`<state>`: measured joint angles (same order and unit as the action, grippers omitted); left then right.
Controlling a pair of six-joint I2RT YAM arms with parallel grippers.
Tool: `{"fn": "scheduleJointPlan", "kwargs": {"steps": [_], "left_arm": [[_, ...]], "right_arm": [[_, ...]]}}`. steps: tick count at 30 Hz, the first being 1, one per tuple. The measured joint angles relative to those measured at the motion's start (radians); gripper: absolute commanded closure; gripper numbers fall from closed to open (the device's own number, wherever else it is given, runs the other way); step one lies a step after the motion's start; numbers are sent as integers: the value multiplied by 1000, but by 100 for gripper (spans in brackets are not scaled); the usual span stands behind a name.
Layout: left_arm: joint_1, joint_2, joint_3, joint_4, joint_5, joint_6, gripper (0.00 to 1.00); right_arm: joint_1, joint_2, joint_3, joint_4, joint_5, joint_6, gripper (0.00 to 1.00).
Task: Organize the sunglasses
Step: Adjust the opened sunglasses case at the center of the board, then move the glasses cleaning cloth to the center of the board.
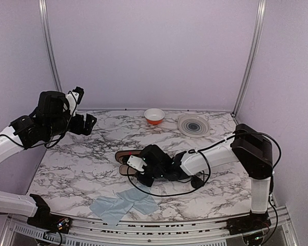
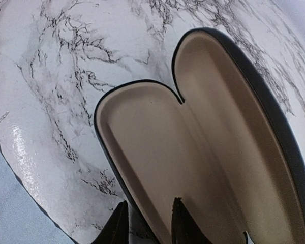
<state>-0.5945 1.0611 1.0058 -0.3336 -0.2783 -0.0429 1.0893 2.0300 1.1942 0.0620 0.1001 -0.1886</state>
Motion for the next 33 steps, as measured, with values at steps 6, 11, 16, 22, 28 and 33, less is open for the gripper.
{"fn": "scheduleJointPlan", "kwargs": {"steps": [6, 11, 16, 22, 28, 33], "left_arm": [[0, 0, 0, 0, 1, 0, 1], [0, 0, 0, 0, 1, 0, 1], [0, 0, 0, 0, 1, 0, 1], [0, 0, 0, 0, 0, 0, 1], [0, 0, 0, 0, -1, 0, 1], [0, -2, 0, 0, -10, 3, 1]], "right_arm": [[0, 0, 4, 0, -2, 1, 68], [-1, -4, 6, -6, -6, 4, 66], [-1, -48, 6, -22, -21, 11, 64], [4, -154, 6, -28, -48, 31, 61], [7, -302, -14, -39, -73, 58, 57], [-8, -431, -34, -90, -74, 66, 54]]}}
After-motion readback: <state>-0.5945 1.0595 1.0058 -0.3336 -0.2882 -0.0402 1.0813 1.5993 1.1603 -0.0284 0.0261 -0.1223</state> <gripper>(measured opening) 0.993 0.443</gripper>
